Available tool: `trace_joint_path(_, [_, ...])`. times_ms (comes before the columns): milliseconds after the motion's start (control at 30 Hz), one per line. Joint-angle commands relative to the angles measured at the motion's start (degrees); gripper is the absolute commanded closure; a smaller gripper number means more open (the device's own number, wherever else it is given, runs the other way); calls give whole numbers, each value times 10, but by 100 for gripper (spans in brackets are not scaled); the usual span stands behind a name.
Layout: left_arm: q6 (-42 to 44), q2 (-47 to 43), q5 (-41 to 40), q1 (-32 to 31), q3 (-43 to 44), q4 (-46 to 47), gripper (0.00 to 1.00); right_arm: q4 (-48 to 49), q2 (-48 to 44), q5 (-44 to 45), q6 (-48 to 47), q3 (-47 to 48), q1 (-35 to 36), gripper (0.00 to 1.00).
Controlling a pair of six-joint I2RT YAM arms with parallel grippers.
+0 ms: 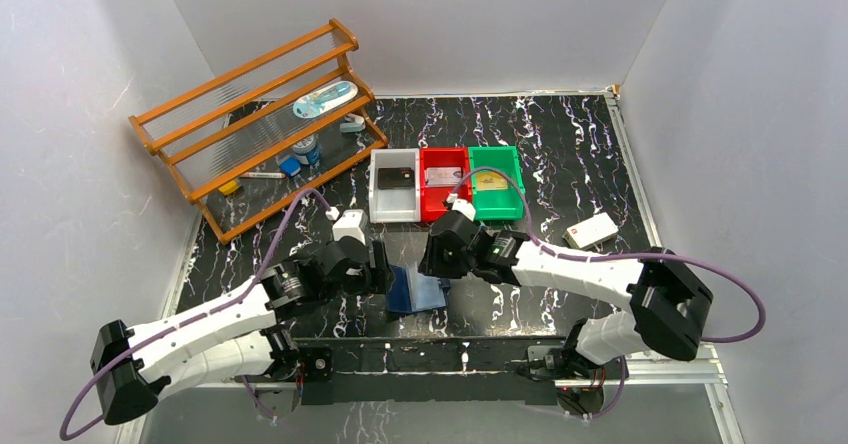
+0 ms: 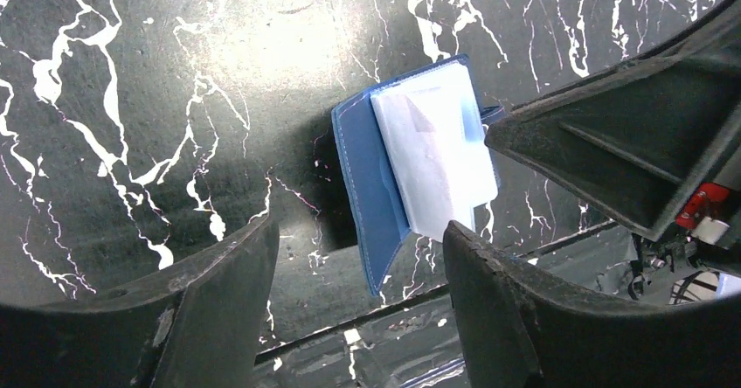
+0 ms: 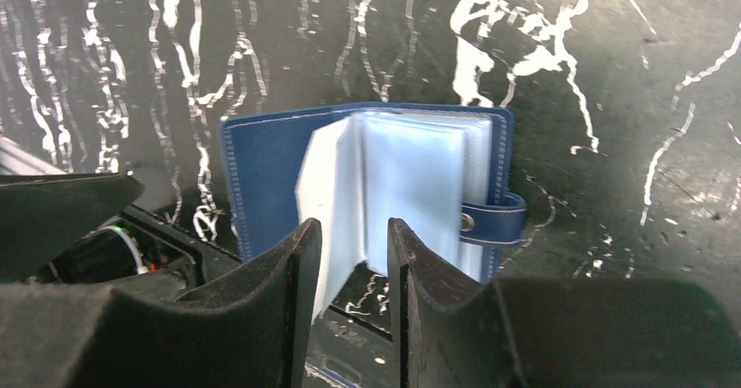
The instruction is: Take the credit cards out of the card holder
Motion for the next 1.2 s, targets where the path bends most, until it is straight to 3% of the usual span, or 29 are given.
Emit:
trace_joint_path(0, [18,24,12,-2,17,10,32,12,-7,-9,29,-33,-12,54])
trace_joint_path(233, [21,72,50,-2,-1,26,38,-15,24,-10,28,-22,-13,48])
trace_joint_path(800, [22,91,74,-2,-52,47,94,25,52,-72,22,-18,-13,52])
trace_joint_path(1167, [21,93,69,-2,-58,58,100,35,46,-104,7,2,-13,54])
